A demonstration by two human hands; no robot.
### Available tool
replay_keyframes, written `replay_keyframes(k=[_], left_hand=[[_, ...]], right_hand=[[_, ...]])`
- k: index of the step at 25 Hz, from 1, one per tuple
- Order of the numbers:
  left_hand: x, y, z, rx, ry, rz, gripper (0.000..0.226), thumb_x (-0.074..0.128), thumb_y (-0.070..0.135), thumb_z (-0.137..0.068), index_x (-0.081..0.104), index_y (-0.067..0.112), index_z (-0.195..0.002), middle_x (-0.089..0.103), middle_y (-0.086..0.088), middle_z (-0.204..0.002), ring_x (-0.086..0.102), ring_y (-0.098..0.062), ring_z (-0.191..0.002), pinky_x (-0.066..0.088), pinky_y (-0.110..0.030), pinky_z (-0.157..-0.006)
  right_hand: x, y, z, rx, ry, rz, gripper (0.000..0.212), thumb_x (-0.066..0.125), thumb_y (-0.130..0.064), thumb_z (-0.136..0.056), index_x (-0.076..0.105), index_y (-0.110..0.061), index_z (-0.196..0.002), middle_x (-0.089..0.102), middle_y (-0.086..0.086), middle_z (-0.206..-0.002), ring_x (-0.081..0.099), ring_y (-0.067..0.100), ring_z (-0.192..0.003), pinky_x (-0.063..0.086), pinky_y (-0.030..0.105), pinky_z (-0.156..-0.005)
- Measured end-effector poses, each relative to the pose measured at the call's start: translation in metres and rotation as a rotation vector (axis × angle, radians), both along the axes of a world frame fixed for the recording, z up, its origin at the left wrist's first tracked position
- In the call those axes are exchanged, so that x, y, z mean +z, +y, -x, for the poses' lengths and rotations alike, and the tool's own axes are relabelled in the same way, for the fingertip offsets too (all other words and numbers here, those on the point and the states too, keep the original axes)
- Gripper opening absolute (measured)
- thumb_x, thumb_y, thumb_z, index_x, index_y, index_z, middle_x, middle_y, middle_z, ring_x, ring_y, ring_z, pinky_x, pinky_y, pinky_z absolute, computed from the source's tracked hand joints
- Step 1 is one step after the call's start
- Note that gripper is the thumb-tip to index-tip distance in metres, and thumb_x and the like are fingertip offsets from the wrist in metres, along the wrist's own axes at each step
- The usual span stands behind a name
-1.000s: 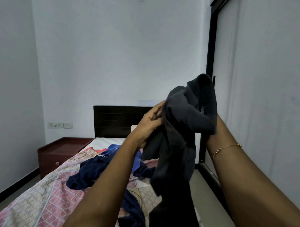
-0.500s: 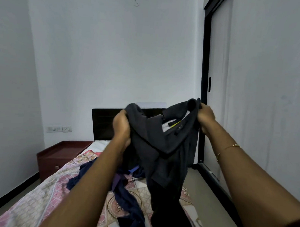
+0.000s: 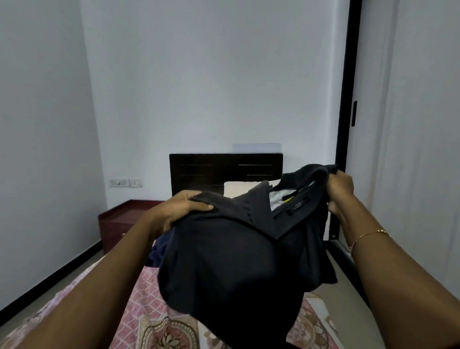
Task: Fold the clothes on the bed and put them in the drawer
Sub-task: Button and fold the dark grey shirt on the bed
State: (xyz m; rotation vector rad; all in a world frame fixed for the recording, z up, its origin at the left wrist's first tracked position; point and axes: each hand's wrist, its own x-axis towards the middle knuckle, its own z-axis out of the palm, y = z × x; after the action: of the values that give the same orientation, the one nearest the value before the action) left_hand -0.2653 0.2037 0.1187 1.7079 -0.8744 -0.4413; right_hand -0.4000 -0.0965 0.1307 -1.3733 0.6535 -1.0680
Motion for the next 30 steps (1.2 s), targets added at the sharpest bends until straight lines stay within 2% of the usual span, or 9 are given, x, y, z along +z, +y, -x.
replay_keyframes(k=[2, 5, 8, 11, 16, 20, 25, 27, 30], left_hand=[[0.006, -0.010, 0.009, 0.085, -0.118, 0.124, 0.009, 0.060, 0.003, -0.085, 0.064, 0.010, -0.083, 0.065, -0.006, -0.082, 0.061, -0.014, -0.080, 0.047, -0.019, -0.071], [0.010, -0.031, 0.028, 0.144, -0.298, 0.120, 0.021, 0.058, -0.001, -0.085, 0.051, 0.009, -0.068, 0.051, -0.004, -0.067, 0.048, -0.008, -0.061, 0.039, -0.019, -0.058], [0.011, -0.061, 0.051, 0.112, -0.100, 0.316, 0.017, 0.053, -0.004, -0.086, 0.057, 0.009, -0.076, 0.065, -0.006, -0.082, 0.060, -0.016, -0.078, 0.046, -0.024, -0.073], [0.020, -0.091, 0.072, 0.169, -0.003, 0.441, 0.011, 0.061, 0.011, -0.089, 0.060, 0.015, -0.078, 0.065, -0.002, -0.083, 0.060, -0.015, -0.079, 0.049, -0.024, -0.071], [0.054, -0.124, 0.090, 0.388, -0.378, 0.448, 0.011, 0.063, 0.016, -0.088, 0.071, 0.010, -0.084, 0.068, -0.002, -0.086, 0.062, -0.016, -0.085, 0.049, -0.026, -0.080], [0.089, -0.130, 0.117, 0.027, 0.369, 0.692, 0.012, 0.055, 0.009, -0.091, 0.066, 0.010, -0.088, 0.068, -0.009, -0.092, 0.063, -0.020, -0.081, 0.055, -0.029, -0.075], [0.092, -0.119, 0.136, -0.339, 0.371, 0.456, 0.022, 0.054, 0.000, -0.083, 0.065, 0.007, -0.101, 0.070, -0.008, -0.084, 0.065, -0.015, -0.069, 0.055, -0.023, -0.066], [0.076, -0.109, 0.129, -0.334, 0.241, 0.224, 0.032, 0.057, -0.002, -0.076, 0.068, 0.006, -0.105, 0.071, -0.010, -0.088, 0.065, -0.016, -0.072, 0.055, -0.020, -0.067], [0.034, -0.088, 0.108, -0.181, 0.085, 0.070, 0.014, 0.062, 0.006, -0.084, 0.071, 0.005, -0.095, 0.071, -0.012, -0.085, 0.065, -0.017, -0.070, 0.054, -0.019, -0.063]], right_hand=[[0.003, -0.002, 0.007, 0.011, -0.067, -0.009, 0.029, 0.040, -0.002, -0.086, 0.057, -0.022, -0.075, 0.061, 0.007, -0.091, 0.055, 0.020, -0.079, 0.048, 0.028, -0.066], [0.012, -0.008, 0.021, -0.022, -0.050, 0.106, 0.028, 0.038, -0.006, -0.090, 0.058, -0.021, -0.080, 0.060, 0.006, -0.094, 0.055, 0.020, -0.084, 0.048, 0.030, -0.072], [0.021, -0.015, 0.034, -0.044, 0.021, 0.291, 0.025, 0.036, -0.009, -0.090, 0.058, -0.019, -0.091, 0.061, 0.006, -0.096, 0.055, 0.021, -0.088, 0.046, 0.033, -0.078], [0.024, -0.021, 0.043, -0.082, 0.016, 0.404, 0.028, 0.035, -0.007, -0.092, 0.061, -0.015, -0.098, 0.060, 0.003, -0.096, 0.053, 0.017, -0.087, 0.044, 0.027, -0.075], [0.050, -0.051, 0.079, -0.296, -0.037, 0.444, 0.032, 0.036, -0.007, -0.090, 0.061, -0.019, -0.107, 0.062, 0.004, -0.108, 0.055, 0.022, -0.099, 0.037, 0.020, -0.080], [0.084, -0.085, 0.121, -0.459, -0.006, 0.504, 0.025, 0.041, -0.008, -0.093, 0.057, -0.004, -0.112, 0.058, 0.021, -0.116, 0.052, 0.028, -0.106, 0.036, 0.022, -0.083], [0.131, -0.104, 0.128, -0.513, 0.071, 0.653, 0.036, 0.038, -0.016, -0.095, 0.050, -0.004, -0.126, 0.050, 0.021, -0.129, 0.044, 0.035, -0.121, 0.033, 0.042, -0.104], [0.128, -0.091, 0.109, -0.429, 0.042, 0.646, 0.045, 0.034, -0.029, -0.088, 0.054, -0.007, -0.122, 0.053, 0.021, -0.126, 0.047, 0.033, -0.119, 0.035, 0.039, -0.103], [0.090, -0.072, 0.056, -0.390, 0.057, 0.617, 0.032, 0.037, -0.018, -0.095, 0.056, -0.005, -0.118, 0.056, 0.023, -0.120, 0.050, 0.035, -0.114, 0.035, 0.036, -0.097]])
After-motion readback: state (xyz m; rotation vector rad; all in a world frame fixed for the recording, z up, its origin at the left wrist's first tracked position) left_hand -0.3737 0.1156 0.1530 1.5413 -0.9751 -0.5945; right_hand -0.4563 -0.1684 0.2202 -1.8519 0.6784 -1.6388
